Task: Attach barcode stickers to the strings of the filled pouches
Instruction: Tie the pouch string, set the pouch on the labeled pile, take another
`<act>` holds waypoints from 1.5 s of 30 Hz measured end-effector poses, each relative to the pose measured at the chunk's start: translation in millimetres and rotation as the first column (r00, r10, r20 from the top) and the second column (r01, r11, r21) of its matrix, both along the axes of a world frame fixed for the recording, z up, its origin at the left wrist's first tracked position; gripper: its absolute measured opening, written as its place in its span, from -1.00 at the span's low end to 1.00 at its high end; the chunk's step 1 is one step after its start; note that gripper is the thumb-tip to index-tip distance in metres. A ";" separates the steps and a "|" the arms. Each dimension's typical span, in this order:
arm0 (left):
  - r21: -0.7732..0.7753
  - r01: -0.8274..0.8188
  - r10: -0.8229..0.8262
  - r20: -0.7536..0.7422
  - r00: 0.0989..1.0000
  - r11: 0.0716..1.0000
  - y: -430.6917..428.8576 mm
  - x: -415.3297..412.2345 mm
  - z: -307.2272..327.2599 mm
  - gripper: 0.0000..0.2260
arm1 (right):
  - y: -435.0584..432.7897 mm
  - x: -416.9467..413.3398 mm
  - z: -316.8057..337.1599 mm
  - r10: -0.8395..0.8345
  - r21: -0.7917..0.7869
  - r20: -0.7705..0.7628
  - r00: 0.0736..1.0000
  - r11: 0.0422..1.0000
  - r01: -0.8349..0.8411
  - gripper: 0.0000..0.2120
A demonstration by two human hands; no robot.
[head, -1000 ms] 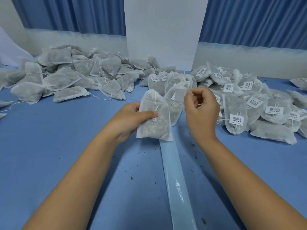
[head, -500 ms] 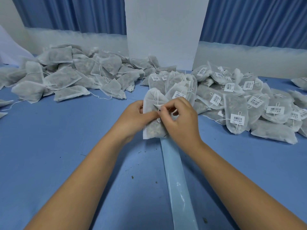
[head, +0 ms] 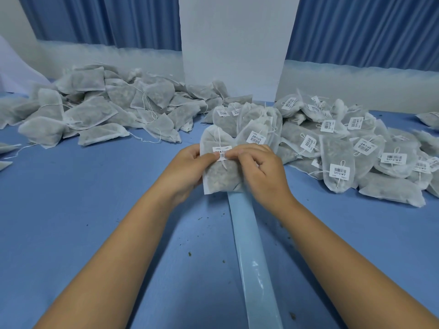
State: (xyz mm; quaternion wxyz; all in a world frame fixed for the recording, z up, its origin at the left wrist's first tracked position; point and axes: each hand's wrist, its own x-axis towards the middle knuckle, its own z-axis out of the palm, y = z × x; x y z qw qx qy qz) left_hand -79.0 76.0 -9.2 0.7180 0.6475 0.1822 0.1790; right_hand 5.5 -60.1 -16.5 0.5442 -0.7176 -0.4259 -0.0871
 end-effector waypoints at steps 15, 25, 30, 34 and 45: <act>-0.179 0.006 0.021 0.152 0.988 0.984 -2.1 10.5 -8.1 -0.83 | 0.2 17.6 -0.5 0.016 0.167 -0.364 0.931 0.985 0.049 -0.72; 0.069 -0.405 0.407 -0.006 0.914 0.912 36.9 14.3 -24.2 -0.92 | -23.4 75.7 -38.5 -0.467 -0.210 -0.355 0.810 0.884 0.418 -0.65; 0.236 -0.385 0.407 -0.049 0.912 0.892 42.8 19.7 -36.0 -0.93 | -11.8 80.1 -49.0 -0.554 -0.379 -0.026 0.832 0.776 0.505 -0.46; 0.421 -0.383 0.454 -0.080 0.887 0.822 53.1 20.8 -44.1 -0.87 | -6.3 81.0 -45.5 -0.610 -0.451 0.135 0.781 0.664 0.596 -0.52; 0.913 0.078 0.575 -0.317 0.754 0.401 92.7 47.6 -48.5 -0.68 | 14.6 61.2 -43.3 -0.336 -0.269 0.312 0.889 0.866 0.422 -0.81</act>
